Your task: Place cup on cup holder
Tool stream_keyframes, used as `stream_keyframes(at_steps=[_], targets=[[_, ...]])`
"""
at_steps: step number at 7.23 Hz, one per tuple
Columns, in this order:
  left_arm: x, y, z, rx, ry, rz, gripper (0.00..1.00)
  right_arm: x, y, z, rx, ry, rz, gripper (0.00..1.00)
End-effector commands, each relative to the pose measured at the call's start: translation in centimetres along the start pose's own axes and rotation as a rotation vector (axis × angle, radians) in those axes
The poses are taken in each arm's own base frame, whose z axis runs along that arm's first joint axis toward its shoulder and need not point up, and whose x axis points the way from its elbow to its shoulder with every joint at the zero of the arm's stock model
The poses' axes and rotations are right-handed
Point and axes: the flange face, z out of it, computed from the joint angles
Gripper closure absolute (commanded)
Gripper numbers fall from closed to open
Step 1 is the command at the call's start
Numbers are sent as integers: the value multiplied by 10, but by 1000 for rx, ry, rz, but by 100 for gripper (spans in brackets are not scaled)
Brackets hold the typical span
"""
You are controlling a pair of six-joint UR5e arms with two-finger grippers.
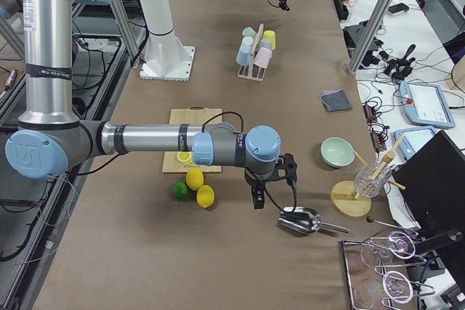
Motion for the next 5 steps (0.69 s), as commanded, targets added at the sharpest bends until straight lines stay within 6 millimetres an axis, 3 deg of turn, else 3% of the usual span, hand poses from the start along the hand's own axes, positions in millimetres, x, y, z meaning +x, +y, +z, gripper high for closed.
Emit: stream_keyframes(at_steps=[1,2,3,5], targets=[[-50,-18,9,-165,-42,41,2,8,19,-6,17,-14,22,0],[-80,-25,11,-214,-60,78,2,12,28,-1,8,-18,34,0],[-122,-23,15,-251,-78,121,2,13,29,0,7,-18,36,0],[-176,-27,8,-381,-69,63,2,14,30,-3,12,-18,46,0]])
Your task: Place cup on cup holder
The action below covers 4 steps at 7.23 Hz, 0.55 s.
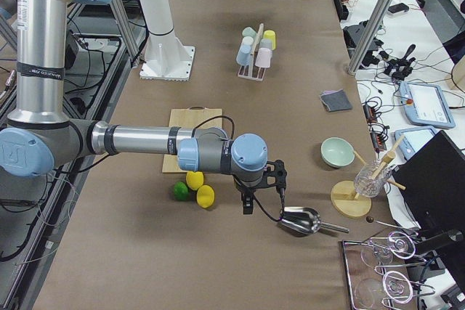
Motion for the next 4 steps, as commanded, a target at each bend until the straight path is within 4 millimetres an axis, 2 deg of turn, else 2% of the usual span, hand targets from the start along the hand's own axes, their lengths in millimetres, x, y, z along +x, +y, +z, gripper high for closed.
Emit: stream_keyframes(at_steps=[1,3,4], targets=[[-63,24,2,-143,33,-61,2,-1,0,-4,8,1,5,0],[-102,63,17,-280,112,-80,2,0,-3,-5,8,13,5,0],[-116,68,18,-321,136,-101,2,0,-3,-5,6,16,7,0]])
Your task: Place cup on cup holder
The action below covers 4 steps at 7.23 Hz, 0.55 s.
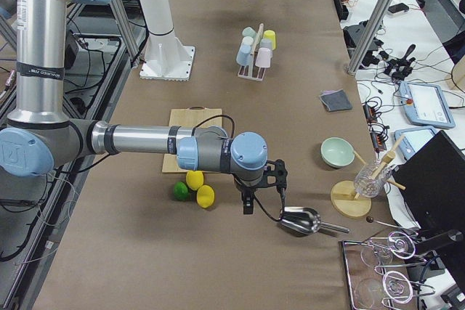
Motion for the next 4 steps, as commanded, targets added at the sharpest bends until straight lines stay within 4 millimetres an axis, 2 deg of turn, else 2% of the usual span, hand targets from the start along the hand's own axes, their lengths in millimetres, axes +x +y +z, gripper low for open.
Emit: stream_keyframes(at_steps=[1,2,3,4], targets=[[-31,17,5,-85,77,-12,2,-1,-2,1,-4,4,-3,0],[-52,16,-5,-88,133,-11,2,-2,-2,1,-4,4,-5,0],[-82,31,-6,-117,147,-9,2,-3,-3,0,-2,4,-7,0],[-99,41,-5,-141,146,0,2,-4,-4,0,-1,4,-11,0]])
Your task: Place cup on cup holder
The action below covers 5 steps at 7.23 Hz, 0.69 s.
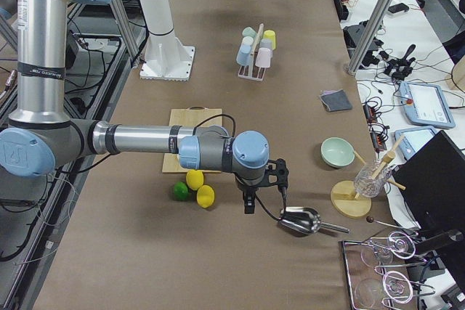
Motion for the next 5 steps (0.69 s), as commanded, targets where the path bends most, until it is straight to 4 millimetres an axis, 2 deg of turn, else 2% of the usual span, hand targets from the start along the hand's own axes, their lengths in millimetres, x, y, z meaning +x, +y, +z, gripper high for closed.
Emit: stream_keyframes(at_steps=[1,2,3,4,5], targets=[[-55,27,-7,-41,33,-18,2,-2,-2,-1,2,2,-5,0],[-65,34,-6,-54,66,-45,2,-3,-3,-1,1,2,-6,0],[-82,53,2,-95,88,-93,2,-3,-3,-1,0,2,-5,0],[-85,58,3,-106,126,-82,2,-3,-3,-1,1,0,-6,0],[-92,61,-5,-112,139,-61,2,-3,-3,-1,0,0,-5,0]])
